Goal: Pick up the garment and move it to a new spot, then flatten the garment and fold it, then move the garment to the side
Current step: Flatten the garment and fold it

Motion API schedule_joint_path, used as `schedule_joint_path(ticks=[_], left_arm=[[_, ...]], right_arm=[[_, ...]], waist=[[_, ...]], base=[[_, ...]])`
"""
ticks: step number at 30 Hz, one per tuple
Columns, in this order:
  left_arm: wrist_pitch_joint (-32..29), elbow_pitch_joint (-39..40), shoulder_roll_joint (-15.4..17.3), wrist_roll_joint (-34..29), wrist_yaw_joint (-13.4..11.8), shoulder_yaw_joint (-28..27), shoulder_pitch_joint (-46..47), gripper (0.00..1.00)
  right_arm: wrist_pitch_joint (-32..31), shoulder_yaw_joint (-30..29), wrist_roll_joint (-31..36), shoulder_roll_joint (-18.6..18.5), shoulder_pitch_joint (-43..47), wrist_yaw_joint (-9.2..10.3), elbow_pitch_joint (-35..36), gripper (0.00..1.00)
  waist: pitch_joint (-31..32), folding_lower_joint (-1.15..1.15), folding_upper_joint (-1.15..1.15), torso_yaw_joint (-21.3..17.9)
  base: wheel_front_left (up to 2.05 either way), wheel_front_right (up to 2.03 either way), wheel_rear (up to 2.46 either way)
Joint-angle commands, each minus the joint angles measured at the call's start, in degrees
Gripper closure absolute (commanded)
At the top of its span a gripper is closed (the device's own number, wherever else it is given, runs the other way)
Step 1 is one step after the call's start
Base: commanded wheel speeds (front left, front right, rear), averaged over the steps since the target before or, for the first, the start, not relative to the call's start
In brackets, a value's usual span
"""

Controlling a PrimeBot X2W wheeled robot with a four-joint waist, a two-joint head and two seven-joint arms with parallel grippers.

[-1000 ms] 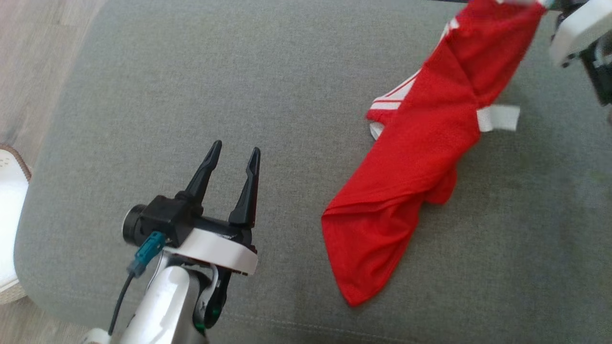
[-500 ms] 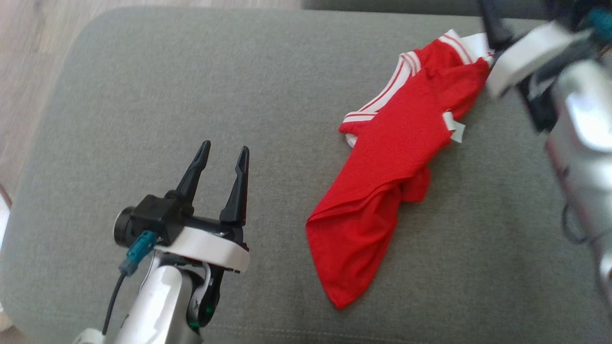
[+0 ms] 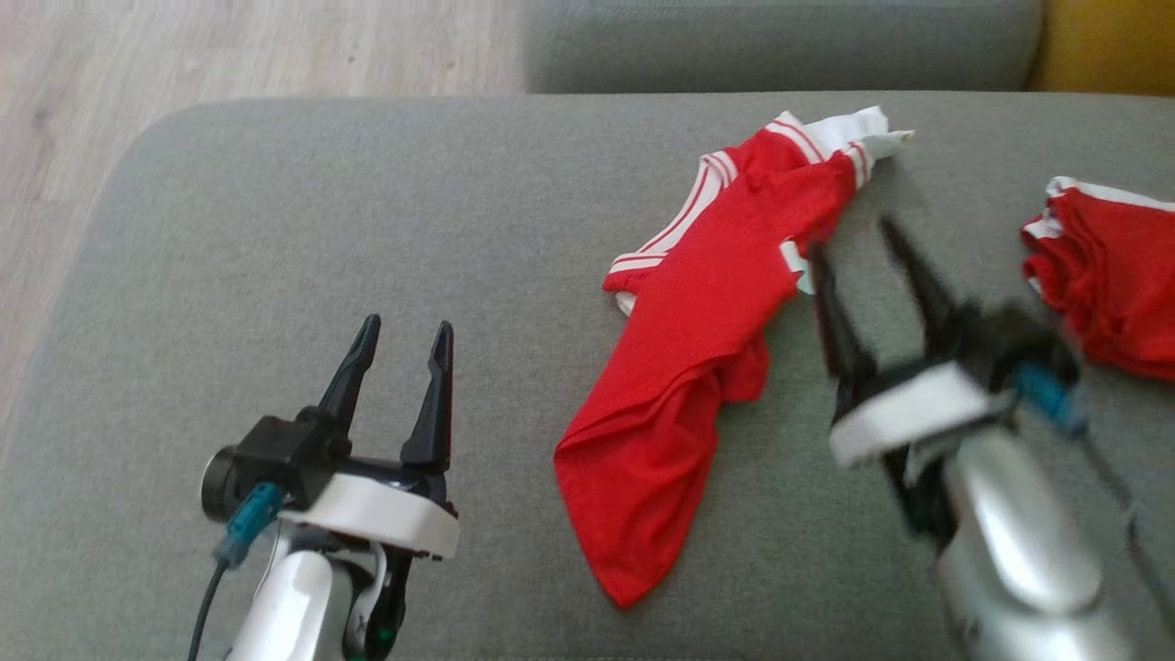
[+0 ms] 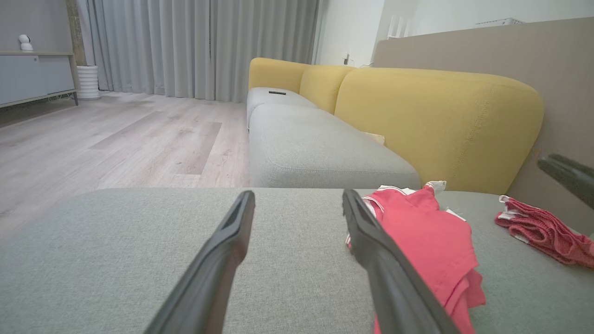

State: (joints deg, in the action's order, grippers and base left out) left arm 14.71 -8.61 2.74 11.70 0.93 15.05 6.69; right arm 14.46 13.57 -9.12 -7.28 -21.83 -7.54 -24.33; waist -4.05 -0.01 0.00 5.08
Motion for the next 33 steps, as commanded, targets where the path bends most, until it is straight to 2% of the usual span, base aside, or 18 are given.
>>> schedule_joint_path(ticks=[1, 7, 13, 25, 33], left_arm=[[0.3, 2.2, 0.1, -0.4, -0.4, -2.5, 1.2, 0.0], [0.3, 1.9, 0.1, -0.7, -0.1, -2.5, -0.3, 0.0], [0.3, 1.6, 0.1, -0.8, 0.1, -2.2, -0.7, 0.0], [0.3, 1.5, 0.1, -0.6, 0.3, -1.2, 0.0, 0.0], [0.3, 1.1, 0.1, -0.6, 0.6, 0.2, 1.6, 0.0]], right_arm=[[0.5, 0.2, 0.4, 1.5, 1.1, 0.05, 3.1, 0.0], [0.5, -1.5, 0.9, 4.0, 9.9, 0.05, 6.7, 0.0], [0.5, -0.3, -0.2, 4.4, 12.5, 0.05, 7.3, 0.0], [-0.8, -1.3, -0.8, 4.4, 10.2, 0.05, 6.5, 0.0], [-4.1, -4.5, -8.4, 4.4, 3.9, 0.05, -1.3, 0.0]], waist=[[0.6, 0.01, 0.0, -0.6], [1.1, 0.01, 0.0, -1.7], [1.0, 0.01, 0.0, -2.1], [-0.4, 0.01, 0.0, -0.8], [-3.1, 0.01, 0.0, 1.9]], base=[[0.0, 0.0, 0.0], [0.0, 0.0, 0.0], [0.0, 0.0, 0.0], [0.0, 0.0, 0.0], [0.0, 0.0, 0.0]])
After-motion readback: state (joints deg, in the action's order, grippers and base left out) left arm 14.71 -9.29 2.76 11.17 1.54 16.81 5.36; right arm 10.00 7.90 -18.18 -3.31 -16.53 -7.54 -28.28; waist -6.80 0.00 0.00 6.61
